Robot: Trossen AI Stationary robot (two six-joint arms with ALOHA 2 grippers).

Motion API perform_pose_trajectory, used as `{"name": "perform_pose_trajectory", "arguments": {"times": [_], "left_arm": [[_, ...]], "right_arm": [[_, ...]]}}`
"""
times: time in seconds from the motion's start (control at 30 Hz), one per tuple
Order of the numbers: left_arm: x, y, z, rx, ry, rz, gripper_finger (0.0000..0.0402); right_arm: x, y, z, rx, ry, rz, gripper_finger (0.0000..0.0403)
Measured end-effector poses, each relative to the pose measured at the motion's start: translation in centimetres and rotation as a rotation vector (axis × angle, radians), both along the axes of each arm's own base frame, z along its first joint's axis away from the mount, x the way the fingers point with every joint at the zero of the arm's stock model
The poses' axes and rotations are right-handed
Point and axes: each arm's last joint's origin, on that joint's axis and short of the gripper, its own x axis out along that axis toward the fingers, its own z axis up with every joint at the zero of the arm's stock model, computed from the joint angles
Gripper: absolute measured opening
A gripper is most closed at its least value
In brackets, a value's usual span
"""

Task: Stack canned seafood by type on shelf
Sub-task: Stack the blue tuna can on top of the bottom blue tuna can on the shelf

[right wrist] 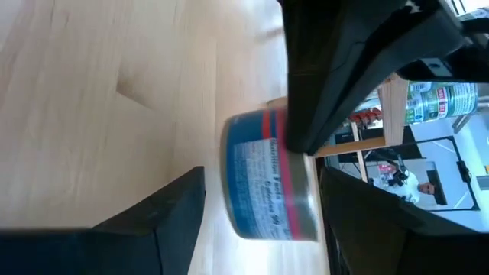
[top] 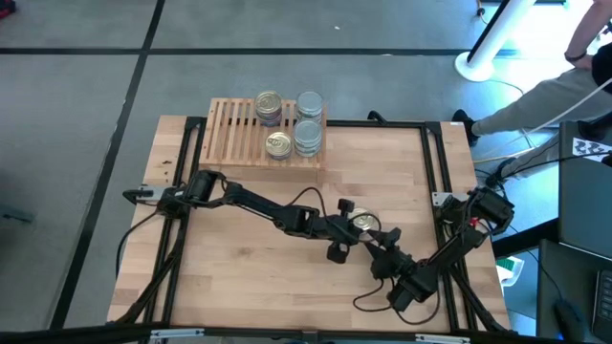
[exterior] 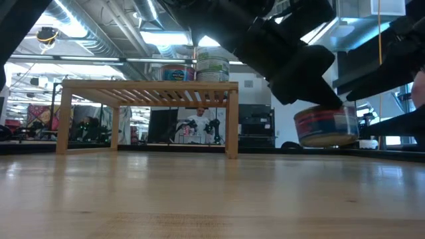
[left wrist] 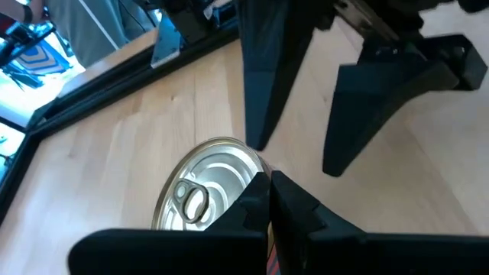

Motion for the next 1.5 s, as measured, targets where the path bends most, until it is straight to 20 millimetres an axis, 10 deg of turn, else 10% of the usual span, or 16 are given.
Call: {"name": "perform_pose_trajectory", "arguments": {"times": [1.5], "left_arm": [[-0.06, -0.04, -0.12, -0.052, 0.007, 0.010, 0.0000]], "right_arm": [[0.62, -0.93, -0.06, -0.062, 0.116, -0.009, 0.0259]]}}
